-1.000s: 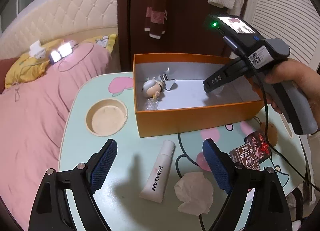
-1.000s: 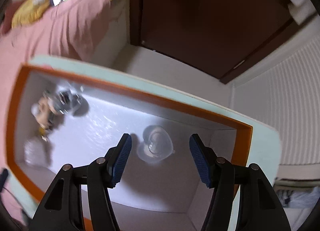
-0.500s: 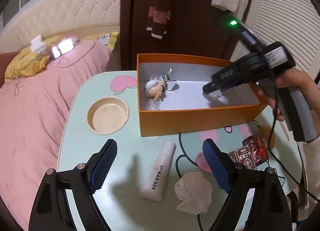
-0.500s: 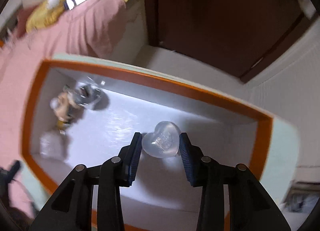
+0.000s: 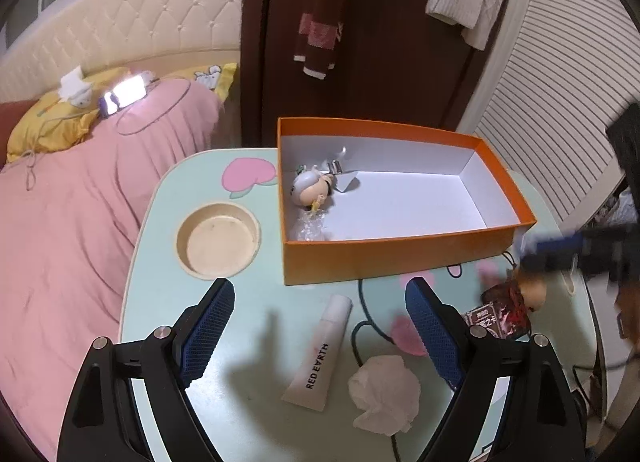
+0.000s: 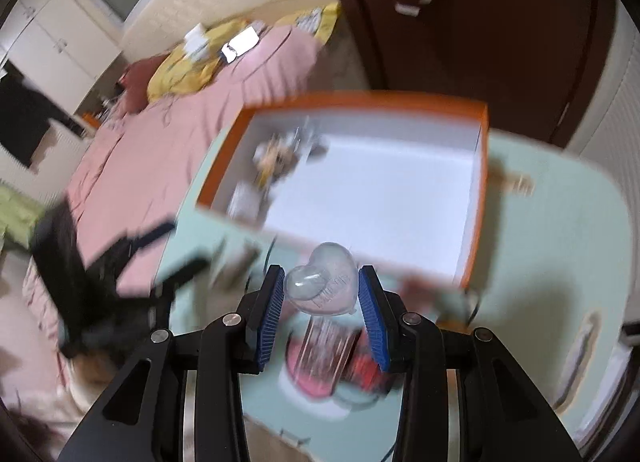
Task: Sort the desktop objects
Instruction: 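Grasp the clear heart-shaped item with the right tool and place it on the table, then grasp the small figurine with the left tool and place it on the table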
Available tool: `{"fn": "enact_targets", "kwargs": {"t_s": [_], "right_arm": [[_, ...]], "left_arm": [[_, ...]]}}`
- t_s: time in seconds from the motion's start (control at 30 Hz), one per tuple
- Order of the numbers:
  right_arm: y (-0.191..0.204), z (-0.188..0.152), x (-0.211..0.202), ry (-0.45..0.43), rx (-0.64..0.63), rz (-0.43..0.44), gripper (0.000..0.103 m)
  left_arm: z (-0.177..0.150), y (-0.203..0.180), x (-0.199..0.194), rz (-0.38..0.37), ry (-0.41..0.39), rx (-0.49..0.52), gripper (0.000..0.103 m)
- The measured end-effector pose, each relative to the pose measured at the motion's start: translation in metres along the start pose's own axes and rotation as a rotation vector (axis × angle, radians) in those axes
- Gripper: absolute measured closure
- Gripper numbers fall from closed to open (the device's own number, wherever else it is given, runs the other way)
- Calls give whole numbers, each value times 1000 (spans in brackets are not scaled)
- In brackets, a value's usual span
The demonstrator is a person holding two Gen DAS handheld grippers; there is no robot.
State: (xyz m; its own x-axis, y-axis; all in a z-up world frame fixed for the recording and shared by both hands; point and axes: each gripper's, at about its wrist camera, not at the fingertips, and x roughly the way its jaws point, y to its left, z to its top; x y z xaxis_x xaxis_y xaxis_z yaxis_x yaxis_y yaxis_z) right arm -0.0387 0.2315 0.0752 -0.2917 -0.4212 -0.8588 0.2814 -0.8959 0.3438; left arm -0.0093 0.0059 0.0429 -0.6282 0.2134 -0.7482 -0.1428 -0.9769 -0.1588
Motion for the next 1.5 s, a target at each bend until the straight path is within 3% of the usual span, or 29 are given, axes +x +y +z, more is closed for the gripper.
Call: {"fn": "enact_targets", "kwargs": {"t_s": [0.1,0.3,0.37,0.5,0.63,0.73,1.0,1.03,1.07,1.13,1.23,1.33,1.5], "right_arm": [[3,-18,15,12,0,-8,63],[4,-21,28,-43,-10,-154,63],[2,-21,32,-45,-5,-155,63],[-10,-19,26,-86,18,-92,61],[-16,-20,10,-155,34,-19,50],[-22,-22,-4,-216,55,8,49],[-39,-25,-22,-273,118,35,49],[-41,-25,-23,-273,126,39,49],[-43,-25,-23,-273,133,43,49],[-46,-25,-23,-272,141,44,49],[-46,-25,-22,-265,143,49,49],[-43,-27,-22,-261,135,55,49],[-40,-28,-19,-246,130,73,49]], "left_arm": [[0,-4,1,-6,9,-5,16],[-2,-6,-3,4,16,9,16],[-1,-6,-4,4,17,8,16],[3,-7,-6,1,17,15,16],[12,-12,-9,2,7,45,16],[27,-19,-11,-6,0,82,16],[95,-46,12,-64,112,214,16],[104,-49,17,-74,117,237,25],[113,-51,24,-68,134,255,47],[126,-54,47,-4,208,272,61],[128,-57,79,81,297,325,61],[123,-58,99,159,336,377,61],[118,-57,114,135,402,378,60]]}}
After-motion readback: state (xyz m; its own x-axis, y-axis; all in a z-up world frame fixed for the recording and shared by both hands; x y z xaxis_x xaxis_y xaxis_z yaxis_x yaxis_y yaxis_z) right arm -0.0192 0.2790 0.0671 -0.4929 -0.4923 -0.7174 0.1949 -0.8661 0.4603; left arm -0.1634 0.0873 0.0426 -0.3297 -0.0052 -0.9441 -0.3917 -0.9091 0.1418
